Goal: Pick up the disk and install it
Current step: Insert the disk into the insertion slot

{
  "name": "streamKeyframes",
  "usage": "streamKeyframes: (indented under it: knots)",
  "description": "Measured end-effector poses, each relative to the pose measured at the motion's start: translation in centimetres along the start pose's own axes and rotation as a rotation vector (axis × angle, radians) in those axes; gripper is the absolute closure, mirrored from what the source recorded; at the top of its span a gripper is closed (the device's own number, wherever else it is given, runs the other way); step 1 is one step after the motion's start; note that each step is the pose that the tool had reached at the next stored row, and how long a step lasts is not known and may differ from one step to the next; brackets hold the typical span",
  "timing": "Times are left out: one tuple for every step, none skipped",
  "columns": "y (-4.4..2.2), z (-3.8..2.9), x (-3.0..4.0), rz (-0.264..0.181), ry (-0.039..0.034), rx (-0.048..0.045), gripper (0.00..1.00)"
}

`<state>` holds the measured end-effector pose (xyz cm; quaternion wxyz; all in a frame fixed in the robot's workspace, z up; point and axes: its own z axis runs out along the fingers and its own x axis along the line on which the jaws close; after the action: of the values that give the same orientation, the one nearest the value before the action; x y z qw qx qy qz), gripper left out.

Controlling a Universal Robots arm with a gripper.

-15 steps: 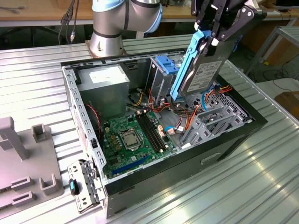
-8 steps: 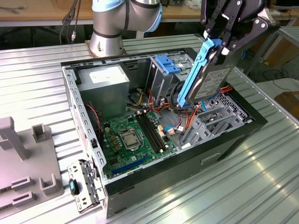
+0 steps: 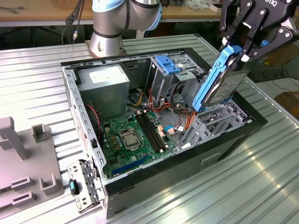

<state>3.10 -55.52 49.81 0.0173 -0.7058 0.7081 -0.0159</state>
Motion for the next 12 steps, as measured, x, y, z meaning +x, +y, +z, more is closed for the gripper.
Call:
streamKeyframes:
  knots:
    - [-0.16, 0.04, 0.10, 0.000, 0.0001, 0.0000, 0.63]
    - [-0.36, 0.09, 0.10, 0.001, 0.0000, 0.0000, 0.63]
    - [-0.52, 0.12, 0.10, 0.001, 0.0003, 0.0000, 0.63]
    - [-0.76, 0.22, 0.10, 0.005, 0.0006, 0.0000, 0.63]
    - [-0.93, 0.34, 0.10, 0.011, 0.0008, 0.0001, 0.63]
    - [-1.05, 0.43, 0.10, 0.015, 0.0011, 0.0000, 0.63]
    - [-1.19, 0.53, 0.10, 0.018, 0.0011, 0.0000, 0.63]
    - [-1.37, 0.63, 0.11, 0.019, 0.0011, 0.0000, 0.63]
    - [-1.58, 0.73, 0.14, 0.019, 0.0010, 0.0001, 0.63]
    - [-1.91, 0.84, 0.16, 0.019, 0.0012, 0.0000, 0.63]
    - [-2.08, 0.91, 0.16, 0.019, 0.0013, 0.0000, 0.63]
    - [-2.23, 1.04, 0.16, 0.019, 0.0013, 0.0000, 0.63]
